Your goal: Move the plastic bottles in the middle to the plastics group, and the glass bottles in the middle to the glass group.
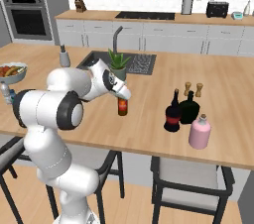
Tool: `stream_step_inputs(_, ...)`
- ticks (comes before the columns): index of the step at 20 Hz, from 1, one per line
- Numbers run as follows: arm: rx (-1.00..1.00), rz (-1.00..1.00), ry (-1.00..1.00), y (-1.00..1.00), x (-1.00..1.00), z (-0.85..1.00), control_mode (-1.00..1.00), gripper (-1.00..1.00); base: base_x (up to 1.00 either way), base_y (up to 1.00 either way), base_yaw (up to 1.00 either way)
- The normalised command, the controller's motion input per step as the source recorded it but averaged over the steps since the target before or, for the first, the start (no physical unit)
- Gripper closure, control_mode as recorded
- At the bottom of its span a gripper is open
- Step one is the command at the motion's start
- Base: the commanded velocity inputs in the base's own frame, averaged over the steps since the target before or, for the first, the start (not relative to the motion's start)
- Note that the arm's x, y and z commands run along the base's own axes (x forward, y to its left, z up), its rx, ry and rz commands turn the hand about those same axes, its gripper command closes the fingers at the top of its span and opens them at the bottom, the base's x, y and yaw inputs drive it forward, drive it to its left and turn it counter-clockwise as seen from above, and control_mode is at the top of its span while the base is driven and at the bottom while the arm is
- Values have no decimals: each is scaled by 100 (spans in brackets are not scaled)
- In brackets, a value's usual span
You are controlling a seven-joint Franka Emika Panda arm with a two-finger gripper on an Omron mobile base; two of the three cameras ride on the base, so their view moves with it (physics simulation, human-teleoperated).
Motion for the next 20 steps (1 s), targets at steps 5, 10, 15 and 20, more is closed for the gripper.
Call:
stream_step_inputs(5,0,-39,1,-85,-18,1,-100,100,0,0,0)
stream_step_inputs(10,0,-13,-17,-41,-53,-2,-100,100,0,0,0)
stream_step_inputs(15,1,0,-19,-30,-32,-2,-100,100,0,0,0)
stream_step_inputs(20,0,-2,0,-35,7,0,-100,100,0,0,0)
